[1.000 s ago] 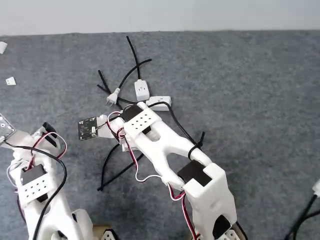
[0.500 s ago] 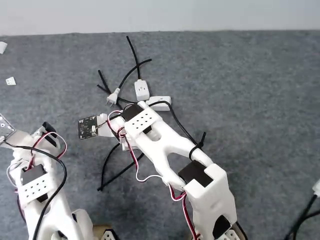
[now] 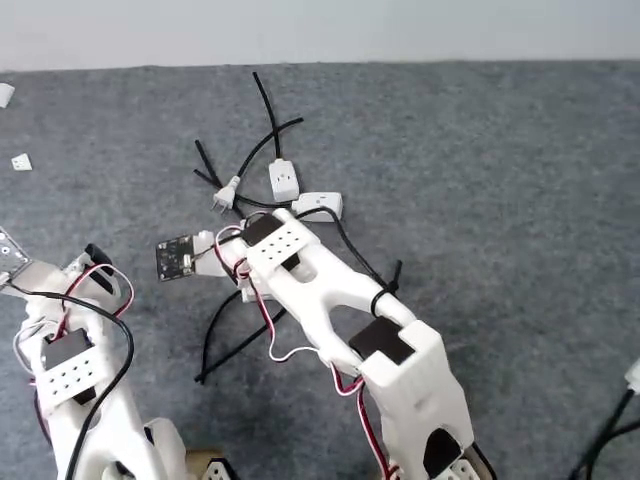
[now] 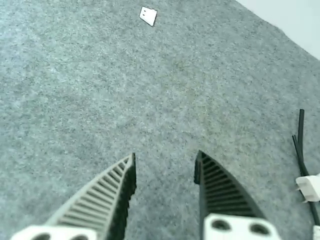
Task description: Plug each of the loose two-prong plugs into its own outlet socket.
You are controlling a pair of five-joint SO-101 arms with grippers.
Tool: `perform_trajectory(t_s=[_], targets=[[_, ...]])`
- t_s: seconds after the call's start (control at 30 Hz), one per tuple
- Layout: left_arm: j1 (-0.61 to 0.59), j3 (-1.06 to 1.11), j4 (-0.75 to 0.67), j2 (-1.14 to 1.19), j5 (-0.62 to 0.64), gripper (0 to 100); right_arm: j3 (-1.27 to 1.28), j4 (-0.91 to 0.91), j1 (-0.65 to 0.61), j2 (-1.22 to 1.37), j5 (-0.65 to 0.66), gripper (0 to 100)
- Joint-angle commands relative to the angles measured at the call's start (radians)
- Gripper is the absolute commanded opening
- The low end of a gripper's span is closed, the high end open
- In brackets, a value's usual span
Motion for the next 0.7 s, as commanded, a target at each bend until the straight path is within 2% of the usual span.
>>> perform_trajectory(t_s=[0.0,0.1,0.23,0.33,0.5,0.67], targets=[[0.002,-0.010,-0.029,0.002,0.002,18,-0.052,-0.013,0.018,0.018,0.011,13.9],[0.002,-0.010,-0.029,0.002,0.002,18,-0.091,-0.012,0.027,0.053,0.011,11.9],[0.002,-0.010,-0.029,0.002,0.002,18,-0.150,-0.004,0.073,0.094,0.006,0.4],[0.002,-0.010,-0.029,0.002,0.002,18,-0.155,0.013,0.111,0.090,-0.002,1.0],[0.012,-0.010,-0.029,0.002,0.002,18,-0.180,0.150,0.119,-0.064,-0.138,0.9],[0.017,-0.010,-0.029,0.002,0.002,18,-0.176,0.200,0.153,-0.305,-0.393,0.9]])
